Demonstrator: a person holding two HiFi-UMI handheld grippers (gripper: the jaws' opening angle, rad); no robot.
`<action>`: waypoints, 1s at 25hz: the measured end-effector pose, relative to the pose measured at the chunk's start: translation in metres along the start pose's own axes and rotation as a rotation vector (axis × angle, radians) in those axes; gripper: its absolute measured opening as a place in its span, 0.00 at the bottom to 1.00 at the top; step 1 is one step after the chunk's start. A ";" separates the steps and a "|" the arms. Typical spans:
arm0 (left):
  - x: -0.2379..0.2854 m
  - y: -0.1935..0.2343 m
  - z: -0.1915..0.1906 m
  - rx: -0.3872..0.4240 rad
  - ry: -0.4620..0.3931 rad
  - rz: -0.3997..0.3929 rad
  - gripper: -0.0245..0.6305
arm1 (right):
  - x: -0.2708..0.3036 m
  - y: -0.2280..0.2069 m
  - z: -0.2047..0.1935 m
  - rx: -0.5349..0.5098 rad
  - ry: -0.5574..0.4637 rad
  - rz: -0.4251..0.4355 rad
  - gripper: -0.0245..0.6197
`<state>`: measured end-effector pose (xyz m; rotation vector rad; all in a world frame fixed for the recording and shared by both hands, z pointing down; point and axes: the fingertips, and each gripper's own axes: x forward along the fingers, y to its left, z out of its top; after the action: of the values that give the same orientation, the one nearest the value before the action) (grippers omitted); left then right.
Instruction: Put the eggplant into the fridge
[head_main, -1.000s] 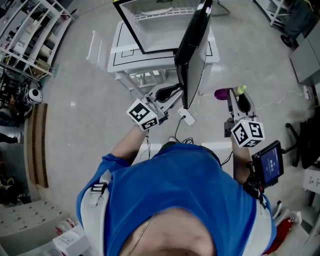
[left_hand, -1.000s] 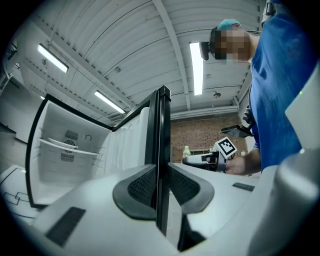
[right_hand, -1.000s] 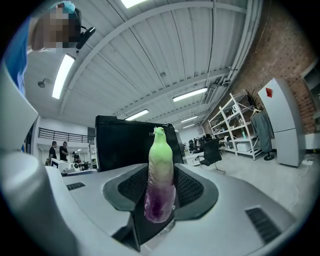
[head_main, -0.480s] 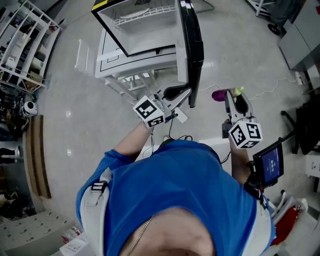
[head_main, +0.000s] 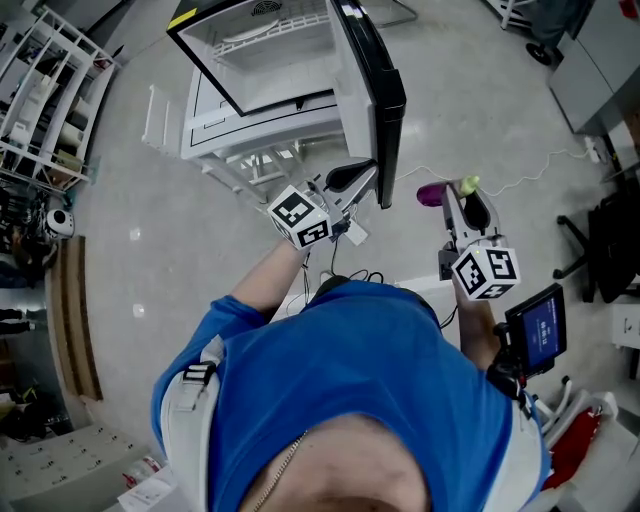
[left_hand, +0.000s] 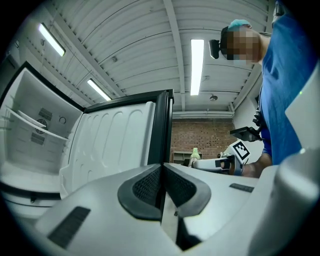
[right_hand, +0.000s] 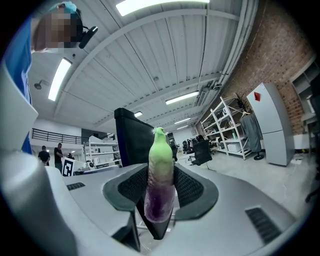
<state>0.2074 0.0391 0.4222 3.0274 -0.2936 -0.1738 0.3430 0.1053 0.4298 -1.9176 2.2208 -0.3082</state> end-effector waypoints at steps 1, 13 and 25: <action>-0.001 0.001 -0.001 -0.006 0.000 0.014 0.07 | -0.002 0.000 -0.001 0.002 0.003 0.007 0.29; -0.038 0.020 -0.008 -0.041 0.021 0.084 0.05 | 0.001 0.062 -0.030 0.006 0.054 0.102 0.29; -0.069 0.025 0.004 -0.052 -0.006 0.114 0.05 | 0.000 0.105 -0.034 -0.007 0.062 0.137 0.29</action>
<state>0.1350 0.0280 0.4279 2.9492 -0.4538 -0.1789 0.2338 0.1216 0.4326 -1.7712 2.3814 -0.3433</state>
